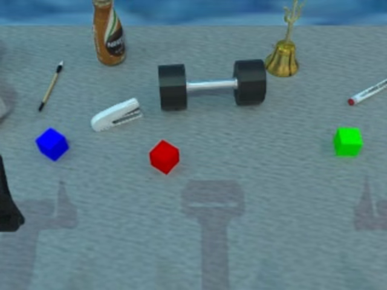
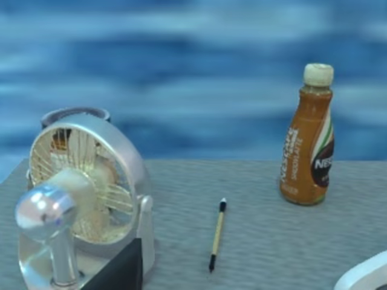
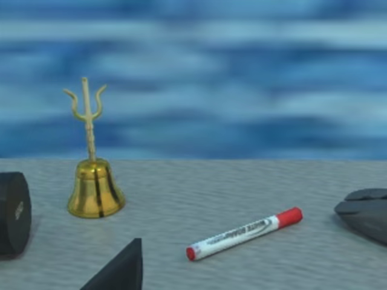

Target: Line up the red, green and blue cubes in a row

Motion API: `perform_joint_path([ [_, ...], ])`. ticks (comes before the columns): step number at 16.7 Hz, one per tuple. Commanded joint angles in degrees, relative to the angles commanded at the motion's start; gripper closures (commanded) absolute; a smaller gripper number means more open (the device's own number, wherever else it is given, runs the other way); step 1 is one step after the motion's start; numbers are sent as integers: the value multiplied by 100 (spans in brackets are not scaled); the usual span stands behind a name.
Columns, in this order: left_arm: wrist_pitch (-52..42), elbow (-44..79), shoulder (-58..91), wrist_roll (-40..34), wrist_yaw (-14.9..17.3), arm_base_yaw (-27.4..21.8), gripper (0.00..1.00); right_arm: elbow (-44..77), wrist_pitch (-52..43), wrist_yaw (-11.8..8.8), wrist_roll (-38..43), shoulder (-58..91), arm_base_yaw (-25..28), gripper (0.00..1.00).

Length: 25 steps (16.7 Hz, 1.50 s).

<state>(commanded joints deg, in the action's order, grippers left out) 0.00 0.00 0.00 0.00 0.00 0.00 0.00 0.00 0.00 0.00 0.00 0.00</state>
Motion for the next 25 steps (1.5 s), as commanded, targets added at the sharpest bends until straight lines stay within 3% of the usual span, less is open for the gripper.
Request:
perform_joint_path([
  [5,-245,352,351,22,-5,-98,0,0,0,0,0,0,0,0],
  [9,-1071,1648,1665,107,4,-454,0,0,0,0,0,0,0,0],
  [21,-5123,7766,9428,557,12,-2089,0,0,0,0,0,0,0,0],
  [25,-6213,9452,11400,671,16,-2540,0,0,0,0,0,0,0,0],
])
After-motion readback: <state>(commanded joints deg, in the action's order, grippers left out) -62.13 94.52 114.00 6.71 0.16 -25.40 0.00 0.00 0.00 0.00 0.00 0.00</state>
